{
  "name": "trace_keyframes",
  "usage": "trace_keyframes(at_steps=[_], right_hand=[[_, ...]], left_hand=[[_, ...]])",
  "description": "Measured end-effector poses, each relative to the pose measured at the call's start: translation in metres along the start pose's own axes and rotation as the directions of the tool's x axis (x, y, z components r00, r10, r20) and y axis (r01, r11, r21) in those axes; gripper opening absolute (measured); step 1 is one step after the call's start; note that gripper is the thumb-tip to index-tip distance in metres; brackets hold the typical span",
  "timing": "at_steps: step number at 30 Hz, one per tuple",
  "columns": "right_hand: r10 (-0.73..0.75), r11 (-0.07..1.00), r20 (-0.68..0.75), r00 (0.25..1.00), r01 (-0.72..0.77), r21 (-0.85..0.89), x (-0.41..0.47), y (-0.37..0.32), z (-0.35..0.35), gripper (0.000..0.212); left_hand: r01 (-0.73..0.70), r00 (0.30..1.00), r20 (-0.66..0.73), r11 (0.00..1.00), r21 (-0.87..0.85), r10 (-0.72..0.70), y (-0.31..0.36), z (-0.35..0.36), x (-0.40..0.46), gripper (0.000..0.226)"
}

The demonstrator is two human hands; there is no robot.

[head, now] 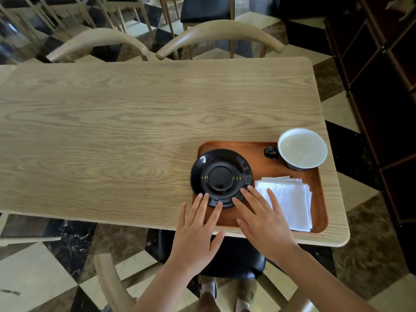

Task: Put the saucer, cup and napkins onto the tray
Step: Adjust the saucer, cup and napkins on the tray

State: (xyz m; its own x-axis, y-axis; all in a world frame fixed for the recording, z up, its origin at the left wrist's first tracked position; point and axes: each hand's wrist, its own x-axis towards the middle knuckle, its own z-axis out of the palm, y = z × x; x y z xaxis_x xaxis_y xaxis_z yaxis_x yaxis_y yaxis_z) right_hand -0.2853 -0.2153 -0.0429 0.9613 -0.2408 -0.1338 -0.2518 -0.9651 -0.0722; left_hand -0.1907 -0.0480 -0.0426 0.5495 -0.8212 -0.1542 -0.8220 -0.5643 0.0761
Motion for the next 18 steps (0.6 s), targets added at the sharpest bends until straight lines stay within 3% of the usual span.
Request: trace_keyframes(at_steps=[5, 10, 13, 18], right_hand=[[0.031, 0.996, -0.252, 0.967, -0.008, 0.092, 0.005, 0.013, -0.02, 0.04], [0.216, 0.976, -0.427, 0.878, -0.193, 0.097, 0.024, 0.072, -0.056, 0.038], [0.318, 0.945, -0.392, 0.863, -0.321, 0.061, 0.032, 0.111, -0.067, 0.04], [0.468, 0.883, -0.171, 0.867, -0.447, 0.146, 0.035, 0.144, -0.07, 0.057]], left_hand=[[-0.075, 0.985, -0.16, 0.994, -0.083, 0.061, 0.015, -0.031, 0.036, 0.056], [-0.14, 0.951, -0.288, 0.988, -0.068, 0.115, 0.046, -0.067, 0.116, 0.057], [-0.157, 0.954, -0.266, 0.987, -0.044, 0.139, 0.07, -0.074, 0.16, 0.058], [-0.132, 0.971, -0.206, 0.99, -0.05, 0.119, 0.095, -0.06, 0.193, 0.065]])
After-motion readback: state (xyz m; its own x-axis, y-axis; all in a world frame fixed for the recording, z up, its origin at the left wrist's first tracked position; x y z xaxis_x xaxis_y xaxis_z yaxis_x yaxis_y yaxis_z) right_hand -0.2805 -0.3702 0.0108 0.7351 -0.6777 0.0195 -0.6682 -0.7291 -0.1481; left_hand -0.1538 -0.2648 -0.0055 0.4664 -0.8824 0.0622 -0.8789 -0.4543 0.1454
